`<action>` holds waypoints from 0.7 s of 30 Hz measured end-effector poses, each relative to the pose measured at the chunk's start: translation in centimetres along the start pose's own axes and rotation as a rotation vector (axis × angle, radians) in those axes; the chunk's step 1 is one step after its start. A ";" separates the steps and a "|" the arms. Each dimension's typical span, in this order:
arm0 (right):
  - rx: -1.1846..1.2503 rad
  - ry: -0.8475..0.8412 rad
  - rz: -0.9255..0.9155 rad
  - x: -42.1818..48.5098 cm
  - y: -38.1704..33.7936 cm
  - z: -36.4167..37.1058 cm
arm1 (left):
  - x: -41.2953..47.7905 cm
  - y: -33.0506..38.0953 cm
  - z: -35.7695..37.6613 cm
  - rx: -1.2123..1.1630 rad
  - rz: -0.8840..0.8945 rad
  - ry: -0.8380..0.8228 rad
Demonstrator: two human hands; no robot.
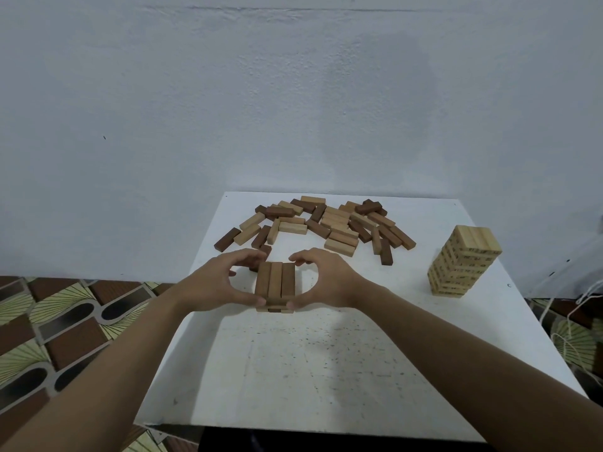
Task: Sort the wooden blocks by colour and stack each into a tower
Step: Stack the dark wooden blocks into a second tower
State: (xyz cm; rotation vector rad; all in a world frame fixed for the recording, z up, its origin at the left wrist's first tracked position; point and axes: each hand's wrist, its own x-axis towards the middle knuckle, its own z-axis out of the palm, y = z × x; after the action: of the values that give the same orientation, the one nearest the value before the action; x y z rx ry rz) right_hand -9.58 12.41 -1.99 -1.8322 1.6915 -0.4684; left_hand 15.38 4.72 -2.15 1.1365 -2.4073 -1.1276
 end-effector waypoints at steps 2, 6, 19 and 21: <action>0.006 0.020 -0.003 0.2 -0.1 0.3 | 0.2 0.3 0.2 0.001 0.004 0.012; 0.016 0.044 0.000 0.5 -0.2 0.8 | 0.6 0.6 0.5 0.015 0.005 0.018; 0.026 0.055 -0.005 0.4 -0.2 0.9 | 0.8 0.6 0.0 0.046 -0.014 -0.028; 0.024 0.046 -0.002 0.4 -0.3 0.8 | 0.8 0.8 0.0 0.049 -0.017 -0.030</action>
State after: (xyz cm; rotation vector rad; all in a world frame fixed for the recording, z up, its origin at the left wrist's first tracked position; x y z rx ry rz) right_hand -8.76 12.18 -2.48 -1.8190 1.7077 -0.5326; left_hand 14.45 4.48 -1.68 1.1657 -2.4658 -1.1042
